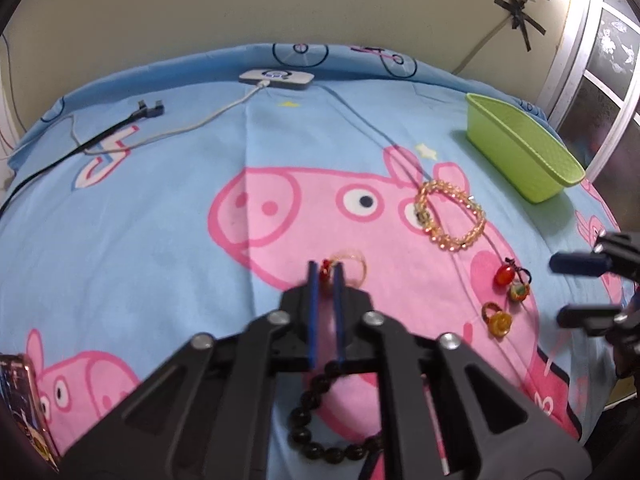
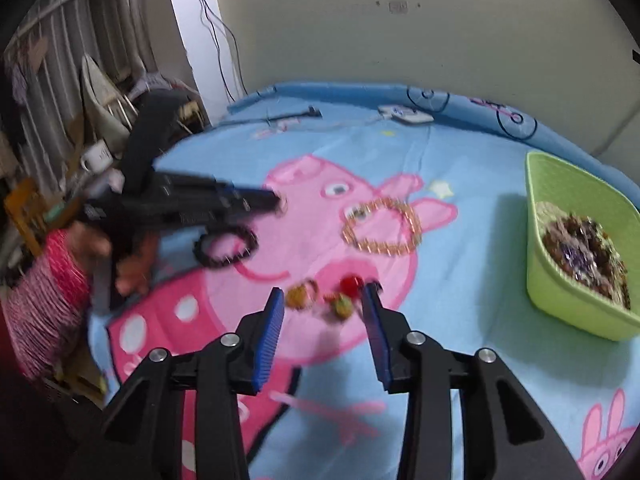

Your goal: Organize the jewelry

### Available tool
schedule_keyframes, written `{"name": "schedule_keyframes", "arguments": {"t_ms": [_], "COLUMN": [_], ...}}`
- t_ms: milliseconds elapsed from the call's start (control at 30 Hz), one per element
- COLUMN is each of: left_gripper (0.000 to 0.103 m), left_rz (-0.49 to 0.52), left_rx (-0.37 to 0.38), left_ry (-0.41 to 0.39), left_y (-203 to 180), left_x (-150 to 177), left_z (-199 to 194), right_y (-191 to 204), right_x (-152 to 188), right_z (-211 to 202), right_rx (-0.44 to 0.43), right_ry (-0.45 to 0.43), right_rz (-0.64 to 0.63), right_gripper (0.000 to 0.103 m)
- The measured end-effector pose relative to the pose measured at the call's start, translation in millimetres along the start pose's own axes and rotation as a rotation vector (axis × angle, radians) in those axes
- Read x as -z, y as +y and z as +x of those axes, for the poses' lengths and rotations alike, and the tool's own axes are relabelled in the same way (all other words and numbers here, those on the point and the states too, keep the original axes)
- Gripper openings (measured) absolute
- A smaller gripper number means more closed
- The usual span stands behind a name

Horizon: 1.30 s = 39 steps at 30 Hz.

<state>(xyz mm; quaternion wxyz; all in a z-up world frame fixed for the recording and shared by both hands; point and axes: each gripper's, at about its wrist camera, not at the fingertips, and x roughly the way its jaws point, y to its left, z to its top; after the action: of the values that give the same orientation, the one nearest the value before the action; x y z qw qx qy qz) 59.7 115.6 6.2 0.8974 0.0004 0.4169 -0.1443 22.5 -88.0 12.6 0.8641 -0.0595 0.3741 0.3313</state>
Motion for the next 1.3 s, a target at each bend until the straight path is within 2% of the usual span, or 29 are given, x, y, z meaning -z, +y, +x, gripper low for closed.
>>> {"name": "schedule_keyframes", "arguments": {"t_ms": [67,133,233,333,400,600,667,800,933,1100,1167,1200,1267,1300], "left_gripper": [0.004,0.004,0.004,0.004,0.004,0.004,0.004,0.004,0.004,0.004,0.004,0.006,0.008,0.008], "left_rz": [-0.003,-0.009,-0.007,-0.006,0.0,-0.016,-0.007,0.035,0.089,0.142,0.152,0.157,0.152,0.147], "left_rx": [0.019,0.063,0.11,0.15,0.165,0.198,0.214,0.245,0.288,0.329,0.318,0.293,0.257,0.257], "left_ry": [-0.016,-0.055,-0.101,-0.116,-0.117,-0.08,-0.075,-0.067,-0.06,-0.054,-0.033,-0.011,0.051,0.063], "left_y": [-5,-13,-24,-33,-41,-56,-66,-95,-133,-182,-197,-203,-211,-210], "left_x": [-1,-3,-4,-3,-2,-6,-12,-31,-60,-101,-111,-115,-120,-121], "left_z": [-7,-22,-42,-54,-58,-51,-46,-33,-17,12,28,38,55,57], "right_y": [-3,-2,7,4,0,-14,-27,-72,-122,-155,-167,-172,-184,-188], "right_x": [5,7,4,3,4,13,16,17,20,17,15,14,20,24], "right_z": [9,13,16,26,27,3,-16,-57,-89,-100,-97,-94,-95,-97], "right_rx": [0.016,0.003,0.031,0.038,0.027,-0.051,-0.065,0.009,0.088,0.159,0.181,0.173,0.136,0.122], "right_ry": [0.037,0.049,0.038,0.068,0.054,0.01,-0.044,-0.172,-0.254,-0.278,-0.272,-0.273,-0.31,-0.344], "right_rz": [0.008,0.011,-0.031,-0.022,-0.016,0.059,0.102,0.203,0.319,0.357,0.366,0.379,0.444,0.469], "right_gripper": [0.011,0.006,0.006,0.006,0.0,0.0,0.0,0.0,0.0,0.0,0.0,0.002,0.028,0.03]}}
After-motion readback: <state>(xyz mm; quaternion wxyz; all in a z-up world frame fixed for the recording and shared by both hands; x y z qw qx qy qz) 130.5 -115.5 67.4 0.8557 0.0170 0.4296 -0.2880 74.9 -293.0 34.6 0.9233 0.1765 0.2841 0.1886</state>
